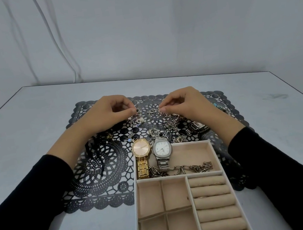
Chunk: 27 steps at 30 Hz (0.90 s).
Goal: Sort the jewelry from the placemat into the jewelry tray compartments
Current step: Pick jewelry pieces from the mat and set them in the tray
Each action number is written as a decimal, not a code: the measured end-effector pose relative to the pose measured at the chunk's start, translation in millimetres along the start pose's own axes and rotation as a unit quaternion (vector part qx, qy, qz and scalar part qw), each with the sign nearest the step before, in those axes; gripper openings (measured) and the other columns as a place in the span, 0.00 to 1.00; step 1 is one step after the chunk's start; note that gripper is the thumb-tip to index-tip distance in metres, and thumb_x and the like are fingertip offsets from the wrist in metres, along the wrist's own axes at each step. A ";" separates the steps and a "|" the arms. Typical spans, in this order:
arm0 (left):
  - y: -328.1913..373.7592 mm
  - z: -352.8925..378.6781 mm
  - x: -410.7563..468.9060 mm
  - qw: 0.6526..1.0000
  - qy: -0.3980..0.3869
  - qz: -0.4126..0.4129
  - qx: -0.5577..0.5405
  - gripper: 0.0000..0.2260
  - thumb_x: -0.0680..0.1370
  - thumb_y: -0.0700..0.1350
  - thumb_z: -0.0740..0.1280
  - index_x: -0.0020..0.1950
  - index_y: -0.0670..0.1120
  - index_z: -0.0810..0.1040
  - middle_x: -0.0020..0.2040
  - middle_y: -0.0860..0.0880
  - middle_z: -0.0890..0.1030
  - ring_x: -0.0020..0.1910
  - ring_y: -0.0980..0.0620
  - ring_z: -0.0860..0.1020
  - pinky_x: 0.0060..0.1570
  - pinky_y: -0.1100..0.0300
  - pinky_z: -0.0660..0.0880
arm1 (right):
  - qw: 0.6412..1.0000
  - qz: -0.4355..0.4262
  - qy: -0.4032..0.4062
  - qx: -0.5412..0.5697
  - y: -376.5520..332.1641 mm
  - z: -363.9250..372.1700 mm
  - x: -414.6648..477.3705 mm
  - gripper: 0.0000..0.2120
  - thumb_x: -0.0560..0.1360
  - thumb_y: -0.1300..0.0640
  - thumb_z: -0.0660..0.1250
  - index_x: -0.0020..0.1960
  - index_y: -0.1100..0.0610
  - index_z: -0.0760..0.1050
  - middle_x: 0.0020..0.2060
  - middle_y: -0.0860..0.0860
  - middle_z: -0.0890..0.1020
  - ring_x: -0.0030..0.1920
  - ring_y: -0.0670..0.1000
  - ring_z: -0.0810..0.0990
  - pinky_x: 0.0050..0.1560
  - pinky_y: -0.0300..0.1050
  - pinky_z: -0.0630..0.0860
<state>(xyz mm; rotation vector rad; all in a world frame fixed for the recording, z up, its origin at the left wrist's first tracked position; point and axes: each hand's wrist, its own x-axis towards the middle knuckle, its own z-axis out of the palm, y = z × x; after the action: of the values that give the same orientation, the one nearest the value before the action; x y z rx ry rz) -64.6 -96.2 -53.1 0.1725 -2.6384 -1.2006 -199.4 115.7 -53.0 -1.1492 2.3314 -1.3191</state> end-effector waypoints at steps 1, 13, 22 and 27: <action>2.8 1.1 -2.6 1.000 0.004 0.000 -0.009 0.02 0.76 0.45 0.72 0.47 0.48 0.82 0.37 0.57 0.83 0.38 0.62 0.80 0.44 0.70 0.74 | 1.000 0.007 0.007 0.014 -1.8 -0.7 -2.4 0.04 0.69 0.57 0.76 0.44 0.53 0.85 0.35 0.48 0.84 0.35 0.41 0.78 0.39 0.31 0.73; 30.6 4.2 -38.3 0.993 0.110 0.008 -0.045 0.02 0.76 0.46 0.72 0.46 0.49 0.83 0.44 0.46 0.84 0.44 0.49 0.82 0.53 0.54 0.78 | 0.985 0.059 0.064 0.149 -22.9 -13.1 -55.7 0.07 0.72 0.63 0.73 0.48 0.55 0.84 0.39 0.53 0.86 0.39 0.47 0.82 0.47 0.40 0.81; 62.6 18.8 -80.4 0.991 0.112 0.026 -0.065 0.01 0.76 0.45 0.73 0.46 0.50 0.83 0.41 0.51 0.83 0.41 0.57 0.80 0.46 0.64 0.77 | 0.977 0.050 0.088 0.185 -35.1 -22.0 -119.6 0.08 0.72 0.64 0.73 0.50 0.57 0.84 0.38 0.51 0.86 0.42 0.48 0.83 0.45 0.37 0.79; 77.4 34.0 -102.4 0.991 0.092 0.045 -0.083 0.01 0.76 0.43 0.73 0.46 0.47 0.83 0.38 0.52 0.82 0.40 0.57 0.80 0.44 0.66 0.76 | 0.974 0.040 0.104 0.196 -39.8 -25.1 -160.0 0.09 0.72 0.64 0.73 0.51 0.57 0.84 0.39 0.51 0.86 0.42 0.46 0.83 0.44 0.35 0.78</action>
<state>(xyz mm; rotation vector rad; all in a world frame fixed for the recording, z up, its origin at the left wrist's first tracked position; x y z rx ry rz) 24.7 0.1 -33.2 0.1257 -2.3510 -1.3009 -85.3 235.8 -34.3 -0.8183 2.0827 -1.8391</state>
